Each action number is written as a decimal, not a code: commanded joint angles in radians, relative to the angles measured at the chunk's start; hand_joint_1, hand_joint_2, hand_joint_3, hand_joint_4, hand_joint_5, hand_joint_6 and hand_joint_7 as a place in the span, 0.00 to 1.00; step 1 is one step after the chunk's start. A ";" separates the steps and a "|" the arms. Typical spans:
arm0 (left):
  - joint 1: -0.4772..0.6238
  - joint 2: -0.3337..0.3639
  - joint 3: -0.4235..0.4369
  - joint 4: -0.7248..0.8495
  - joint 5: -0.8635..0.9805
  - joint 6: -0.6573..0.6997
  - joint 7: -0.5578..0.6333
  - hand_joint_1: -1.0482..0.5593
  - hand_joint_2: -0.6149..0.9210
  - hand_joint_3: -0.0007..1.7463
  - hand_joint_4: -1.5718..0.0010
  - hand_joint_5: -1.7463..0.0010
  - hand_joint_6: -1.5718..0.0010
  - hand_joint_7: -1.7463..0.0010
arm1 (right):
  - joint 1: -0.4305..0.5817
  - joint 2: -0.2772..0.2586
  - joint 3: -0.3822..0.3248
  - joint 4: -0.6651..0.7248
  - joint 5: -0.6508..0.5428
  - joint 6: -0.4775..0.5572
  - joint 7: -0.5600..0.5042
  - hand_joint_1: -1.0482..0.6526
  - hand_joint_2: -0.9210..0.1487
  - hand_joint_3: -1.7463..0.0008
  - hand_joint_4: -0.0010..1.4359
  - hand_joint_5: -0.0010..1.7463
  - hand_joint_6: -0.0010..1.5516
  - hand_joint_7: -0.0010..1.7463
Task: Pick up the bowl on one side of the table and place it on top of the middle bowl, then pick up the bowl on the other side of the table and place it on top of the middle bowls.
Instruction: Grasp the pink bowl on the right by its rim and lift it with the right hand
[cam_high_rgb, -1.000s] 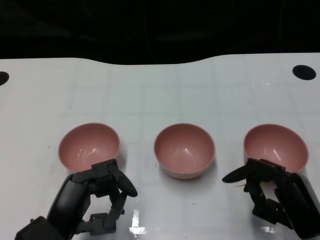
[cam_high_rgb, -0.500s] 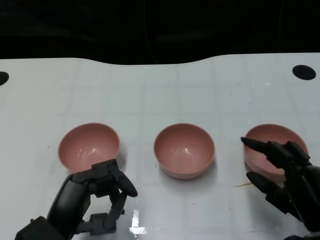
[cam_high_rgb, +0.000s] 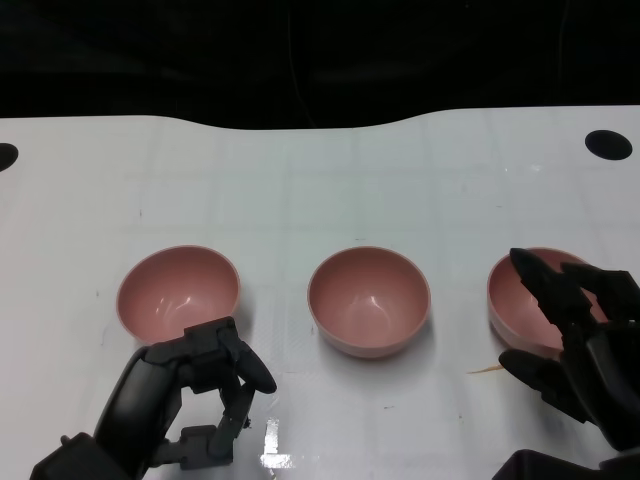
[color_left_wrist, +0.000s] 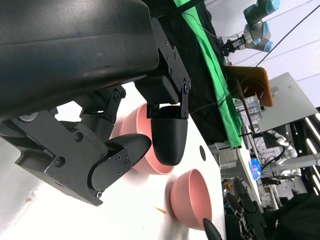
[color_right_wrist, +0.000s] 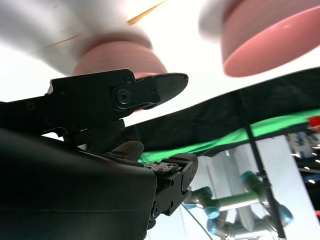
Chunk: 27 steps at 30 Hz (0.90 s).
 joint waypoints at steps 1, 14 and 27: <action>0.015 0.015 0.005 -0.018 -0.003 0.005 0.003 0.56 0.69 0.69 0.51 0.03 0.51 0.28 | 0.005 -0.030 0.020 -0.023 -0.038 0.076 0.031 0.19 0.08 1.00 0.00 0.34 0.12 0.09; 0.016 0.015 0.004 -0.019 0.001 -0.004 0.004 0.56 0.69 0.69 0.52 0.03 0.51 0.28 | -0.082 -0.079 0.101 0.079 -0.079 0.223 0.090 0.22 0.08 1.00 0.04 0.38 0.20 0.07; 0.018 0.017 0.005 -0.028 0.008 0.008 0.004 0.55 0.69 0.69 0.51 0.04 0.51 0.28 | -0.141 -0.106 0.138 0.141 -0.029 0.253 0.145 0.38 0.04 1.00 0.48 0.15 0.46 0.02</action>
